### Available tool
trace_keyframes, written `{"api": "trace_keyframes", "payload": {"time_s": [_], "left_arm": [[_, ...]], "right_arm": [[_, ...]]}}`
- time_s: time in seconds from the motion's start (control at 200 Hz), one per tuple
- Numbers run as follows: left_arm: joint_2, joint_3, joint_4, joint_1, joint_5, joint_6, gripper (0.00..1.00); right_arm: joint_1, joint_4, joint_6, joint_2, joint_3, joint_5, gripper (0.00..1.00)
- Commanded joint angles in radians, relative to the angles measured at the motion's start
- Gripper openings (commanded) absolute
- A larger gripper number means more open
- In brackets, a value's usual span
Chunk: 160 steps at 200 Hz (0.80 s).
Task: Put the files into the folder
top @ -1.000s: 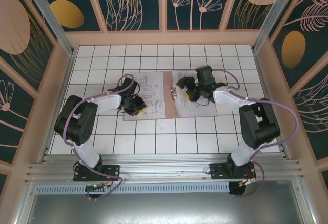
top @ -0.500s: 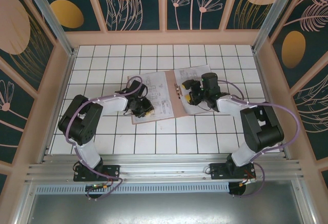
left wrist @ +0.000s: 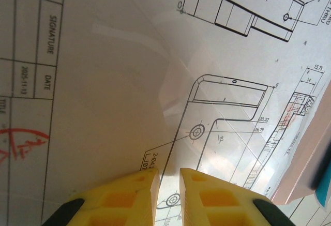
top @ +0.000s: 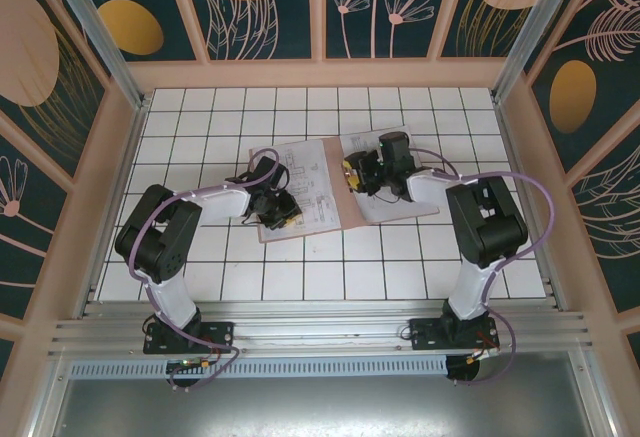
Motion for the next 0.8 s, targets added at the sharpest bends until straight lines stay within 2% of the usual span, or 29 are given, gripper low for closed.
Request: {"api": "trace_keyframes", "payload": {"time_s": [0.0, 0.525, 0.796], "left_arm": [[0.034, -0.024, -0.036, -0.01, -0.006, -0.01, 0.21], [0.042, -0.013, -0.043, -0.009, -0.009, -0.007, 0.2], [0.043, -0.013, -0.045, -0.01, -0.009, -0.005, 0.2]], "right_arm": [[0.014, -0.032, 0.01, 0.014, 0.033, -0.019, 0.44], [0.009, -0.116, -0.036, 0.024, 0.052, 0.001, 0.27], [0.008, -0.118, -0.039, 0.032, 0.055, 0.003, 0.23]]}}
